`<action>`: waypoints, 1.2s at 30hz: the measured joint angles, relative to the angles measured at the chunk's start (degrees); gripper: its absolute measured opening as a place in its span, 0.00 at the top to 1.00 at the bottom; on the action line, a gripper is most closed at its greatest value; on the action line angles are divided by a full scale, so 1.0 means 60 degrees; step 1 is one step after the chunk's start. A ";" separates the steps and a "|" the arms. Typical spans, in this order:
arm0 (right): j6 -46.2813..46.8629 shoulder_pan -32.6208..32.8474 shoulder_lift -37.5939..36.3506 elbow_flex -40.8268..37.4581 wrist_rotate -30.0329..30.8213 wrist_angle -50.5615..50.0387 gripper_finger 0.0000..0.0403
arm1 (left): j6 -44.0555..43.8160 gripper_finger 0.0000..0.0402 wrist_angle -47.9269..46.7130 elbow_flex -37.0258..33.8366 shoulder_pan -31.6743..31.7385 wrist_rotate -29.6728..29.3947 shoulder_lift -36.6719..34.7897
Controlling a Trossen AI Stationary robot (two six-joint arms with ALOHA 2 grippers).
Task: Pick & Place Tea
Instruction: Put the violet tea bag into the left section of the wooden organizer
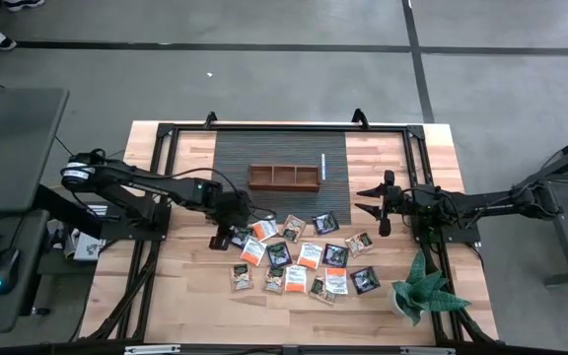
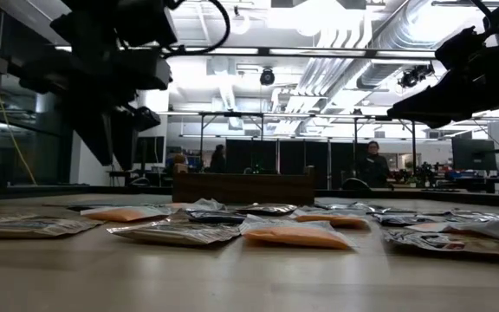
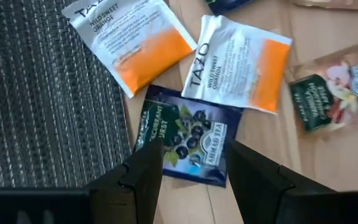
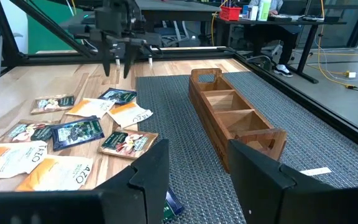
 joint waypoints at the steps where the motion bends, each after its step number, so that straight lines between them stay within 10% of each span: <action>1: -0.0001 0.0000 0.0001 0.0002 0.0000 -0.0002 0.61 | -0.0004 0.58 0.0064 0.0000 0.0000 -0.0111 0.0119; 36: 0.0000 0.0000 0.0002 -0.0001 0.0000 -0.0002 0.61 | 0.0747 0.58 0.1199 0.0009 0.0000 -0.1006 0.1801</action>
